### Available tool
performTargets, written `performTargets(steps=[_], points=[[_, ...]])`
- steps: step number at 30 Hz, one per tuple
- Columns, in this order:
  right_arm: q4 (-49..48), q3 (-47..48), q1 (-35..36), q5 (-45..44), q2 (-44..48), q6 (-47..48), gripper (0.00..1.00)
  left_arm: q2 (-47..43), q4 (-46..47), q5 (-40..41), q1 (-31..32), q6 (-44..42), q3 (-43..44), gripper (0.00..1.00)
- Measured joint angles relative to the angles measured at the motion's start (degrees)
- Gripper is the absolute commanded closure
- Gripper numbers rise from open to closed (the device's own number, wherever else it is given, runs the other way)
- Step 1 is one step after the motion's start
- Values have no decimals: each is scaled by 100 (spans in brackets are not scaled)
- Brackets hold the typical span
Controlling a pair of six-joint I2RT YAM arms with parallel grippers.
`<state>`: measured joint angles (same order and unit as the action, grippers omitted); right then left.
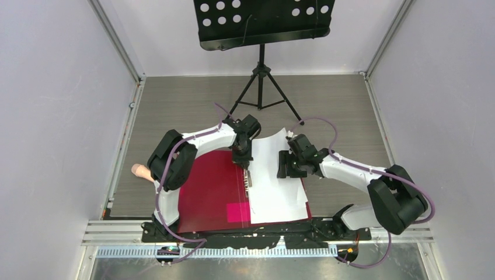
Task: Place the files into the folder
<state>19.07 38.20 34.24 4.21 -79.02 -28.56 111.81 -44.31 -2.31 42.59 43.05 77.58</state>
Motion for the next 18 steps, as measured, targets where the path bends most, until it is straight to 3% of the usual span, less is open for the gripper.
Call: performTargets(steps=[7,13,18], points=[[-72,-446,-254,260,476,-66,35,-2,2,13,7,0,0,100],[-74,-407,-260,201,474,-129,23,-31,39,13,7,0,-39,100],[129,-339,157,-455,516,-203,12,-44,52,15,7,0,-52,100]])
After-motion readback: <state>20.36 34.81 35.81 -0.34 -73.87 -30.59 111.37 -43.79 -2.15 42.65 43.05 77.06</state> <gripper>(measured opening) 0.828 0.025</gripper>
